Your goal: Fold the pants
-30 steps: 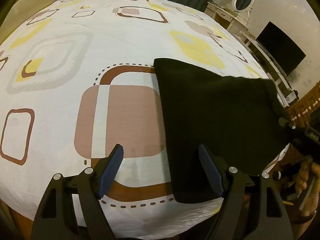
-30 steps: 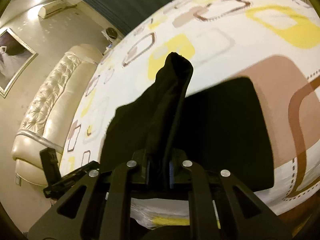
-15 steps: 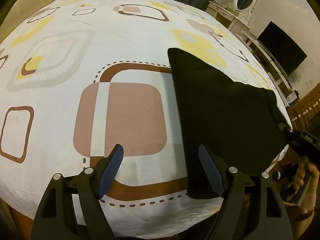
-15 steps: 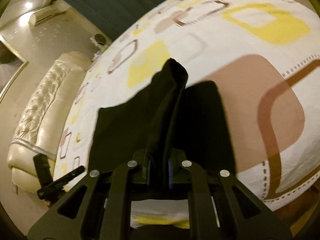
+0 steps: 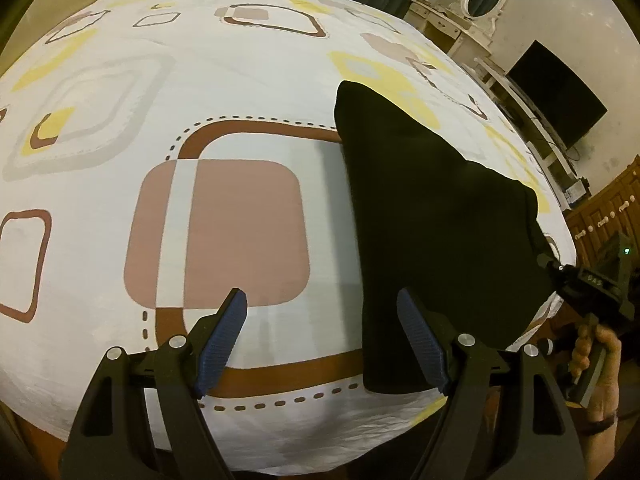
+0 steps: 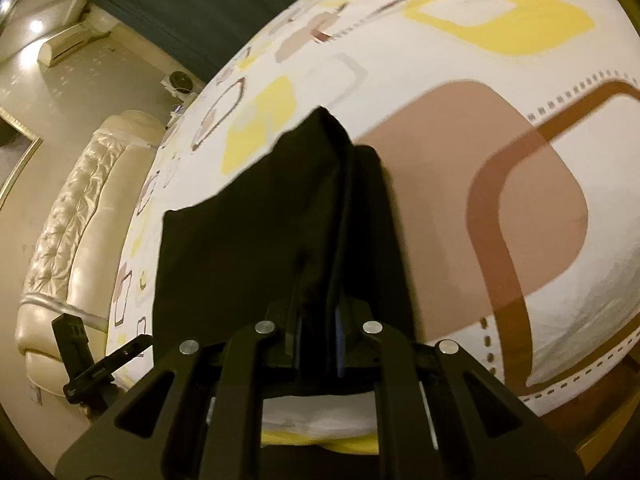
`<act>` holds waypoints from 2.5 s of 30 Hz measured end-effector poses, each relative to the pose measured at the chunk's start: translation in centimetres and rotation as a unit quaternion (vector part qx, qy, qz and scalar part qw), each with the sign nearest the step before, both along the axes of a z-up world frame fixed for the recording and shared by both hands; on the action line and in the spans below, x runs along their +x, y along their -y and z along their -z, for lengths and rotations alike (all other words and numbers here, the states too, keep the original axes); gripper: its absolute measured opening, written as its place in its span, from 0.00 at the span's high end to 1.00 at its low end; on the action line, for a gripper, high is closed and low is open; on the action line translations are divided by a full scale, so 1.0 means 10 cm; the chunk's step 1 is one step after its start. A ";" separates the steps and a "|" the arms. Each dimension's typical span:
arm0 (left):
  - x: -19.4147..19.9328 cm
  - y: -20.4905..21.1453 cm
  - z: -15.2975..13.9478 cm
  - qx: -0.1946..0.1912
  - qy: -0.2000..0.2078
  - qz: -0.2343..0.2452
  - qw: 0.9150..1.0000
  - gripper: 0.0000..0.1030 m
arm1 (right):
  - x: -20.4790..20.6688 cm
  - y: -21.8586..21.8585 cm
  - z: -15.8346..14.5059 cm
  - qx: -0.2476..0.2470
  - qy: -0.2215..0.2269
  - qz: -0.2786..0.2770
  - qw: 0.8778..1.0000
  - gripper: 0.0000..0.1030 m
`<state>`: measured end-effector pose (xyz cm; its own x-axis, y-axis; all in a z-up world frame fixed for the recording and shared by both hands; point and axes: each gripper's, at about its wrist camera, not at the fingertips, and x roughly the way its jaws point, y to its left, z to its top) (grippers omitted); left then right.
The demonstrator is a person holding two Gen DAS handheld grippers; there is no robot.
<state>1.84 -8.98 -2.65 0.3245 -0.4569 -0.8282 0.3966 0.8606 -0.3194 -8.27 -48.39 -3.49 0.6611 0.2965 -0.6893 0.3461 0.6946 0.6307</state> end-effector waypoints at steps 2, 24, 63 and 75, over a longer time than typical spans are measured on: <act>-0.01 0.03 0.01 0.000 -0.001 0.004 1.000 0.26 | -0.03 0.02 0.04 0.006 -0.001 0.003 1.000 0.90; -0.01 0.05 0.01 -0.006 0.000 0.048 0.999 0.21 | -0.35 0.19 -0.05 0.038 0.033 0.040 0.998 0.42; 0.15 0.45 0.28 -0.087 -0.105 0.107 0.985 0.67 | -0.08 0.01 0.33 0.093 0.019 -0.023 0.995 0.62; 0.21 0.20 0.15 -0.072 -0.069 0.091 0.991 0.73 | 0.11 -0.26 0.19 0.084 0.024 -0.039 0.995 0.66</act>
<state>3.92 -11.01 -4.16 0.1137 -0.6148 -0.7805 0.4854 0.7198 -0.4963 -7.17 -45.76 -5.40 0.6629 0.4562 -0.5936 0.2615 0.6019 0.7546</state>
